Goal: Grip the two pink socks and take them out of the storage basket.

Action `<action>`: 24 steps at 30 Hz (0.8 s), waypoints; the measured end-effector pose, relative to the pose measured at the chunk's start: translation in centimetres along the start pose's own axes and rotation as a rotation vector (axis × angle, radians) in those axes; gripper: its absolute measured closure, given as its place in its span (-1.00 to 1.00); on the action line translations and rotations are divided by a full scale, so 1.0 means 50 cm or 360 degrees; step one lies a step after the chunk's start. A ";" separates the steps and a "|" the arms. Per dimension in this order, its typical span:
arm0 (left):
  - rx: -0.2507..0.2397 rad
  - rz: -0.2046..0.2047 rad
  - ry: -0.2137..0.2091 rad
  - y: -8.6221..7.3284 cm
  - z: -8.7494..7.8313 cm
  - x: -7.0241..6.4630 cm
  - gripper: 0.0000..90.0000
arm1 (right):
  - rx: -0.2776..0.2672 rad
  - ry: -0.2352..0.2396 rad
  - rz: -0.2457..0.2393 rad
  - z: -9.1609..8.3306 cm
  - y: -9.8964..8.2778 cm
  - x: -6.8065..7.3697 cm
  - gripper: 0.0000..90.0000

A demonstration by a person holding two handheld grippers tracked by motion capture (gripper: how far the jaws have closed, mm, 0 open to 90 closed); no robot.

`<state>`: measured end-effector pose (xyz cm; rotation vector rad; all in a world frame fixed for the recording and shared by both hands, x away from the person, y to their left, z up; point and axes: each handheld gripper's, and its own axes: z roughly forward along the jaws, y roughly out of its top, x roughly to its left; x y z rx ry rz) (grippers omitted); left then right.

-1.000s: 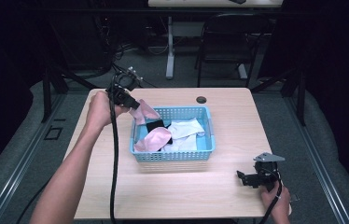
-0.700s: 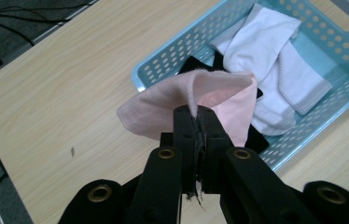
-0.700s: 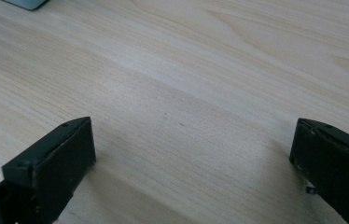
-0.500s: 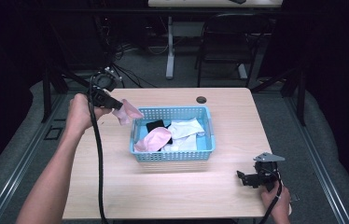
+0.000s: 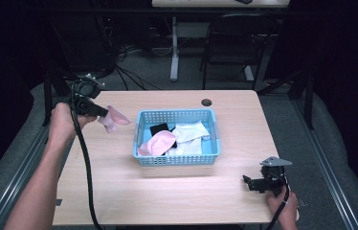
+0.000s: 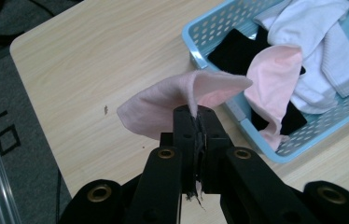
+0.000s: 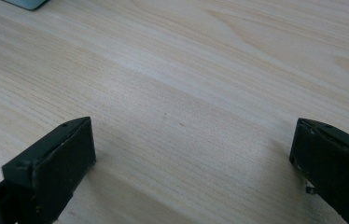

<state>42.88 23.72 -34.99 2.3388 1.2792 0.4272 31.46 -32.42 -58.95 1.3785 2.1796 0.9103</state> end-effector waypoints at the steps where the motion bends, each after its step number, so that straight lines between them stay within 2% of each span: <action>1: 0.0002 -0.0005 0.0006 -0.005 0.000 0.004 0.95 | 0.0001 0.0000 0.0000 0.000 0.000 0.000 -1.00; 8: 0.0052 -0.0050 0.0030 -0.039 0.019 0.030 0.96 | 0.0000 -0.0001 -0.0001 0.000 0.000 0.000 -1.00; 15: 0.0098 -0.0092 0.0022 -0.068 0.046 0.053 0.96 | 0.0000 -0.0001 -0.0001 0.000 0.000 0.000 -1.00; 24: 0.0139 -0.0147 0.0013 -0.095 0.073 0.070 0.96 | 0.0001 -0.0001 -0.0001 0.000 0.000 0.000 -1.00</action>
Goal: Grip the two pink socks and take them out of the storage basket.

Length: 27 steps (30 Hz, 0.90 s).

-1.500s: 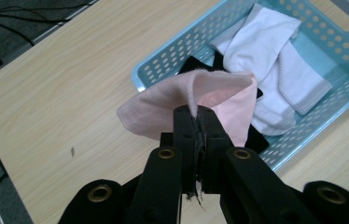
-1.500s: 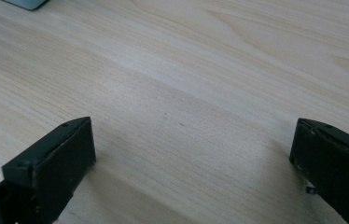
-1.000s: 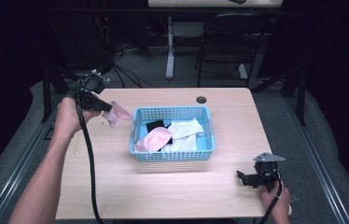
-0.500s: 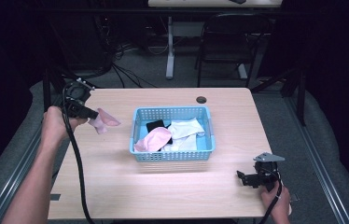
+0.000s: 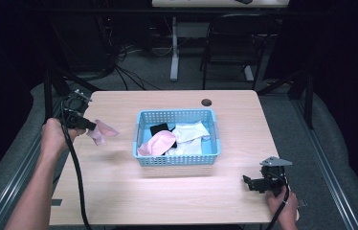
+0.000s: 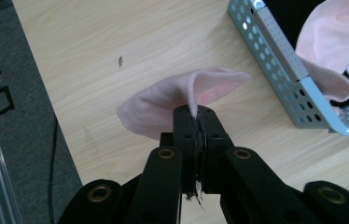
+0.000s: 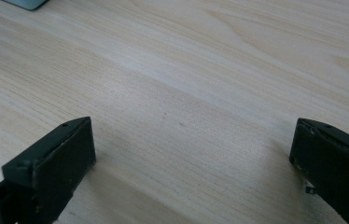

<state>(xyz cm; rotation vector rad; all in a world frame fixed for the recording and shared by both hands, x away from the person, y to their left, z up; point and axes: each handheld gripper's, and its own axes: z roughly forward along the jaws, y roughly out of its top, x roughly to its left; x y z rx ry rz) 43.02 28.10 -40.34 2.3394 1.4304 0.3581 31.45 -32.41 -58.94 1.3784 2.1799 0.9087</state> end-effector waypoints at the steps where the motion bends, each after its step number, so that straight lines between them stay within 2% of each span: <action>1: 0.0013 -0.0005 0.0002 -0.003 0.005 0.002 0.95 | -0.0001 0.0000 0.0001 0.000 0.000 0.000 -1.00; 4: 0.0043 -0.0020 0.0004 -0.011 0.021 0.009 0.95 | 0.0000 0.0000 0.0000 0.000 0.000 0.000 -1.00; 10: 0.0104 -0.0100 -0.0018 -0.033 0.066 0.030 0.95 | -0.0001 0.0000 0.0000 0.000 0.000 0.000 -1.00; 14: 0.0160 -0.0125 -0.0028 -0.052 0.097 0.036 0.93 | 0.0000 0.0001 0.0000 0.000 0.000 0.000 -1.00; 16: 0.0183 -0.0150 -0.0055 -0.063 0.112 0.039 0.93 | -0.0002 0.0001 0.0001 0.000 0.000 0.000 -1.00; 18: 0.0213 -0.0152 -0.0048 -0.074 0.125 0.043 0.93 | -0.0001 0.0001 0.0000 0.000 0.000 0.000 -1.00; 19: 0.0228 -0.0173 -0.0070 -0.078 0.130 0.046 0.93 | -0.0001 0.0001 0.0001 0.000 0.000 0.000 -1.00; 22: 0.0225 -0.0173 -0.0075 -0.089 0.138 0.046 0.89 | -0.0001 0.0001 0.0001 0.000 0.000 0.000 -1.00; 23: 0.0220 -0.0175 -0.0089 -0.091 0.137 0.047 0.83 | -0.0001 0.0001 0.0001 0.000 0.000 0.000 -1.00; 25: 0.0208 -0.0182 -0.0086 -0.094 0.133 0.046 0.54 | -0.0001 0.0001 0.0000 0.000 0.000 0.000 -1.00; 27: 0.0195 -0.0204 -0.0049 -0.093 0.124 0.044 0.15 | -0.0001 0.0001 0.0000 0.000 0.000 0.000 -1.00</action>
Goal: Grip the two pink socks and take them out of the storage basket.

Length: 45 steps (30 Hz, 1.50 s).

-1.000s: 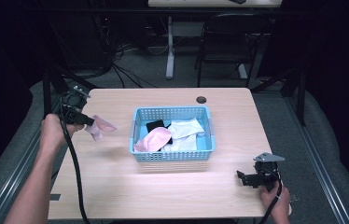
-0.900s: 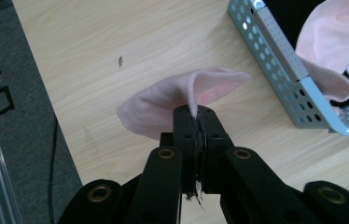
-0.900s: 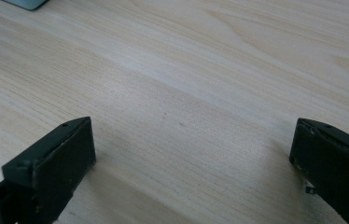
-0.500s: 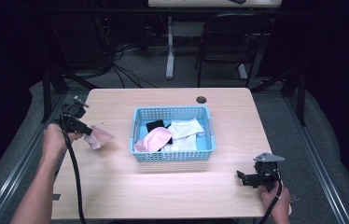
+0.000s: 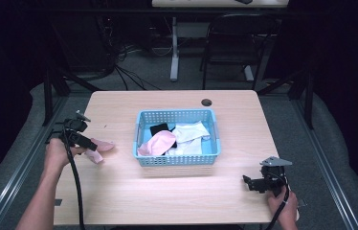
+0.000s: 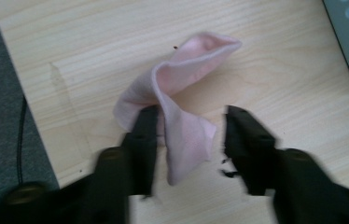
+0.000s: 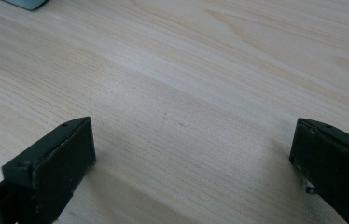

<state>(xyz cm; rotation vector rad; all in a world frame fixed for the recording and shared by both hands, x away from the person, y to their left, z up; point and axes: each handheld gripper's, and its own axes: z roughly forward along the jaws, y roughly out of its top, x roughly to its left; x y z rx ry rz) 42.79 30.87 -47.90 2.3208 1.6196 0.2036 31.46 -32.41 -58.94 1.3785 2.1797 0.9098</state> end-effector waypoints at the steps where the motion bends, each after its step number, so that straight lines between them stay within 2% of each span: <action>1: -0.0014 -0.0009 -0.0002 -0.001 -0.005 -0.001 -0.10 | 0.0000 0.0000 0.0000 0.000 0.000 0.000 -1.00; 6: -0.0102 -0.0002 -0.0027 0.000 -0.039 -0.010 -0.54 | 0.0000 0.0000 0.0000 0.000 0.000 0.000 -1.00; 11: -0.0178 0.0033 -0.0039 0.009 -0.074 -0.033 -0.73 | 0.0000 0.0000 0.0000 0.000 0.000 0.000 -1.00; 15: -0.0201 0.0083 -0.0052 0.020 -0.095 -0.057 -0.90 | -0.0001 0.0000 0.0000 0.000 0.000 0.000 -1.00; 19: -0.0233 0.0131 -0.0068 0.036 -0.112 -0.084 -0.93 | -0.0002 0.0000 0.0001 0.000 0.000 0.000 -1.00; 26: -0.0276 0.0261 -0.0125 0.078 -0.125 -0.148 -0.99 | -0.0003 0.0000 0.0001 0.000 0.000 0.000 -1.00; 31: -0.0275 0.0364 -0.0149 0.113 -0.113 -0.200 -0.99 | 0.0000 0.0000 0.0000 0.000 0.000 0.000 -1.00; 38: -0.0234 0.0458 -0.0209 0.159 -0.067 -0.266 -0.99 | 0.0000 0.0000 0.0000 0.000 0.000 0.000 -1.00; 41: -0.0208 0.0491 -0.0223 0.174 -0.045 -0.290 -0.99 | 0.0000 0.0000 0.0000 0.000 0.000 0.000 -1.00; 44: -0.0144 0.0534 -0.0233 0.188 -0.017 -0.311 -0.99 | -0.0001 0.0000 -0.0001 0.000 0.000 0.000 -1.00; 45: -0.0128 0.0530 -0.0248 0.191 -0.011 -0.315 -0.99 | 0.0001 0.0000 -0.0001 0.000 0.000 0.000 -1.00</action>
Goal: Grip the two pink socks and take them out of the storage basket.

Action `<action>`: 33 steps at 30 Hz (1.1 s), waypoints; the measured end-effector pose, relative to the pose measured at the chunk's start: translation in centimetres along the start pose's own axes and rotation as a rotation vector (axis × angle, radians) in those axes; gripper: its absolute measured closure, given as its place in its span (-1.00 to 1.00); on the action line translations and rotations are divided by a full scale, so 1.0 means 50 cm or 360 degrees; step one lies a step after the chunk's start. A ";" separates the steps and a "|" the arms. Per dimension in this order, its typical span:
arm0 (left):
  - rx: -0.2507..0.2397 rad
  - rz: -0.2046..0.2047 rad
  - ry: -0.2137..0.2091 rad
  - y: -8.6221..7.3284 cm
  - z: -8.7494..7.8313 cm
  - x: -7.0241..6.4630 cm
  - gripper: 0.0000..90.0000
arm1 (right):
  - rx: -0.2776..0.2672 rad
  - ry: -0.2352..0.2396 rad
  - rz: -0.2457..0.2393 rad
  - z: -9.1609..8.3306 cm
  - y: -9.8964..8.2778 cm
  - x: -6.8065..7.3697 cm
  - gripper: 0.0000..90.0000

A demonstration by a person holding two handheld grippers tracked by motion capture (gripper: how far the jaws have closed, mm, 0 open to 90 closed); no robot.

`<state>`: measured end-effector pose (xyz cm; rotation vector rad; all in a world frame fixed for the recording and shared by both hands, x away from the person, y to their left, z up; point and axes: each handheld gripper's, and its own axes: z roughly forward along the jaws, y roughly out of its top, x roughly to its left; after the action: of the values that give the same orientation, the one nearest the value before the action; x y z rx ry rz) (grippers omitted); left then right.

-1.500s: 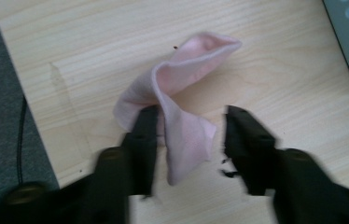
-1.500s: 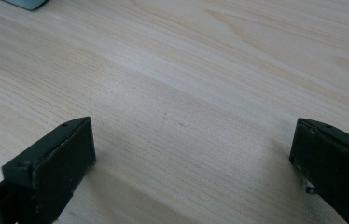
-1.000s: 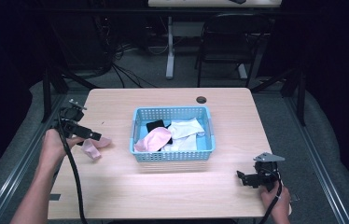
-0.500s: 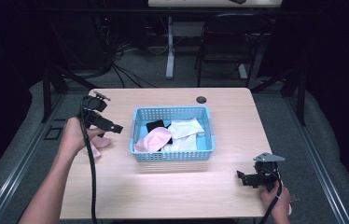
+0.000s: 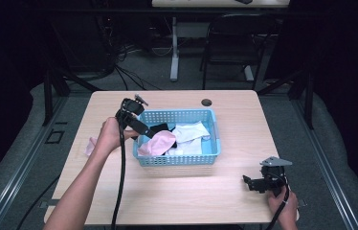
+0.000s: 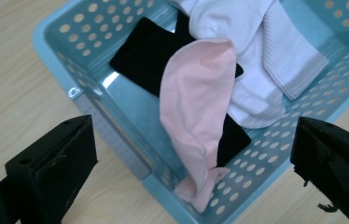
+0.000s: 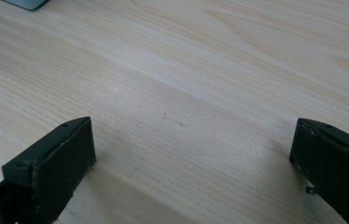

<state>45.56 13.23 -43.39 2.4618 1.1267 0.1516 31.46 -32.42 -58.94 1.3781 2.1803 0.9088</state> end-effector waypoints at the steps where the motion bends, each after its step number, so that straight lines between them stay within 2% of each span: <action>1: 0.0007 0.0003 -0.0008 0.003 0.007 -0.001 -0.98 | 0.0000 0.0000 0.0000 0.000 0.000 0.000 -1.00; 3: 0.0013 0.0011 0.0007 0.008 0.024 -0.005 -0.97 | -0.0001 0.0000 0.0001 0.000 0.000 0.000 -1.00; 7: 0.0058 0.0047 -0.0014 0.016 0.058 -0.013 -0.92 | -0.0001 0.0000 0.0001 0.000 0.000 0.000 -1.00; 9: 0.0080 0.0047 -0.0047 0.019 0.075 -0.014 -0.88 | -0.0002 0.0000 0.0001 0.000 0.000 0.000 -1.00; 11: 0.0103 0.0055 -0.0039 0.020 0.088 -0.016 -0.85 | -0.0001 0.0000 0.0001 0.000 0.000 0.000 -1.00; 14: 0.0139 0.0055 -0.0034 0.021 0.107 -0.017 -0.82 | 0.0000 0.0000 0.0000 0.000 0.000 0.000 -1.00; 17: 0.0170 0.0042 -0.0063 0.021 0.121 -0.011 -0.67 | -0.0001 0.0000 0.0001 0.000 0.000 0.000 -1.00; 21: 0.0197 0.0024 -0.0074 0.022 0.136 -0.006 -0.59 | -0.0002 0.0000 0.0001 0.000 0.000 0.000 -1.00; 26: 0.0259 0.0009 -0.0043 0.026 0.154 -0.001 -0.47 | -0.0001 0.0001 0.0001 0.000 0.000 0.000 -1.00; 29: 0.0295 -0.0003 -0.0023 0.027 0.165 0.004 -0.33 | -0.0002 0.0001 0.0001 0.000 0.000 0.000 -1.00; 33: 0.0305 -0.0011 0.0002 0.027 0.170 0.005 -0.20 | -0.0001 0.0000 0.0001 0.000 0.000 0.000 -1.00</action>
<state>48.93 9.80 -50.51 2.6242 1.2000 0.0452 31.46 -32.42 -58.95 1.3785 2.1798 0.9099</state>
